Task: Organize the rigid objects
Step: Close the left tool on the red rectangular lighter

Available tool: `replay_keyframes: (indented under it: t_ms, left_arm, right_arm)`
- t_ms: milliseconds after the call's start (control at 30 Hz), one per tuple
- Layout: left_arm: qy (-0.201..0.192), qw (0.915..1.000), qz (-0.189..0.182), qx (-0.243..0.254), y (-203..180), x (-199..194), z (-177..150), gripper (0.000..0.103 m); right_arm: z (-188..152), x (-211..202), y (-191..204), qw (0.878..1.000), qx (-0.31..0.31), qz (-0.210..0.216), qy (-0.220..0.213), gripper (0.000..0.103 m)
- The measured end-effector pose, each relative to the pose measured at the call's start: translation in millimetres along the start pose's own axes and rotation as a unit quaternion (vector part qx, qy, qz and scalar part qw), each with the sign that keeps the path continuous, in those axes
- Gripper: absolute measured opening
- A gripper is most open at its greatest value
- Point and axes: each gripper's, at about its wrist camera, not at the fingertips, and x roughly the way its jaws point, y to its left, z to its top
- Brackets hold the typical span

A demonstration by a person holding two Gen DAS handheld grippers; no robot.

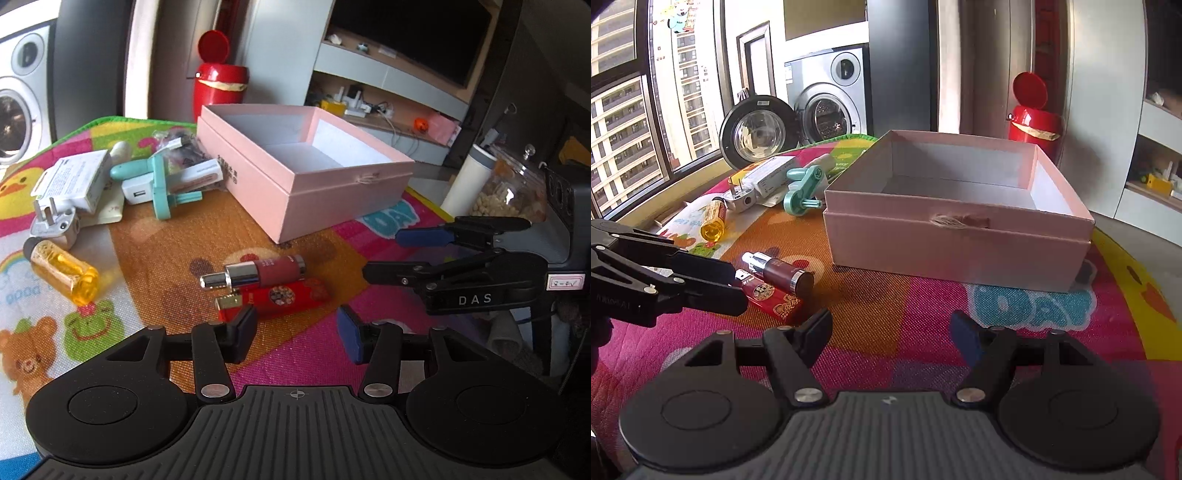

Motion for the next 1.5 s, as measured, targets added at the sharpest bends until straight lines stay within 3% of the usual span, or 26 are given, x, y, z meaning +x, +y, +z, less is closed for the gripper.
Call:
replay_keyframes:
  t_ms: [67,167,267,367,467,533,600,700,933,1033,1067,1133,1300,1500]
  left_arm:
    - [0.010,0.9993,-0.012,0.035,-15.9,0.2,-1.7,0.052]
    - [-0.006,0.9972,0.038,0.064,-22.1,0.2,1.7,0.053]
    - [-0.014,0.9963,0.076,0.037,-3.3,5.9,10.4,0.050]
    - [-0.014,0.9986,0.049,-0.013,23.3,14.1,16.2,0.050]
    - [0.015,0.9984,-0.010,-0.054,32.1,18.8,18.6,0.049]
    - [0.032,0.9989,-0.033,-0.013,17.3,17.9,16.1,0.049]
    - [0.045,0.9976,-0.016,0.049,-6.9,17.6,11.0,0.049]
    - [0.045,0.9943,0.035,0.090,-30.9,25.7,8.3,0.049]
    - [0.046,0.9956,0.067,0.047,-34.5,37.7,16.9,0.050]
    - [0.027,0.9944,0.077,0.068,-38.2,33.6,8.5,0.050]
    - [0.019,0.9943,0.078,0.069,-39.9,31.7,4.9,0.047]
    - [0.003,0.9947,0.087,0.056,-39.5,26.0,-0.8,0.026]
    - [-0.029,0.9963,0.081,-0.003,-27.1,1.1,-21.5,0.027]
    - [-0.071,0.9888,0.115,-0.062,1.4,-46.3,-43.2,0.027]
  right_arm:
    - [-1.4,0.4,-7.6,1.000,0.018,0.000,0.004,0.071]
    - [-0.6,2.3,-20.4,0.998,0.057,0.002,0.008,0.071]
    - [-1.2,0.9,-28.1,0.996,0.084,0.009,0.007,0.072]
    - [-2.2,-0.8,-29.2,0.996,0.089,0.009,0.004,0.072]
    - [-3.0,-2.1,-29.1,0.996,0.092,0.007,0.002,0.072]
    - [-3.8,-3.4,-30.0,0.995,0.096,0.009,0.001,0.072]
    - [-3.4,-2.6,-29.9,0.995,0.098,0.011,0.000,0.073]
    - [-3.1,-1.6,-27.9,0.995,0.096,0.011,0.000,0.074]
    - [-5.9,-2.9,-30.8,0.995,0.103,0.009,-0.006,0.074]
    - [-5.6,-2.5,-29.3,0.995,0.100,0.006,-0.007,0.074]
    - [-5.6,-2.2,-27.7,0.995,0.096,0.004,-0.007,0.074]
    - [-5.1,-2.1,-23.3,0.996,0.084,-0.004,-0.006,0.074]
    - [0.6,-7.4,12.7,0.999,-0.015,-0.031,-0.021,0.074]
    - [47.1,-4.5,75.0,0.993,-0.112,0.002,-0.047,0.069]
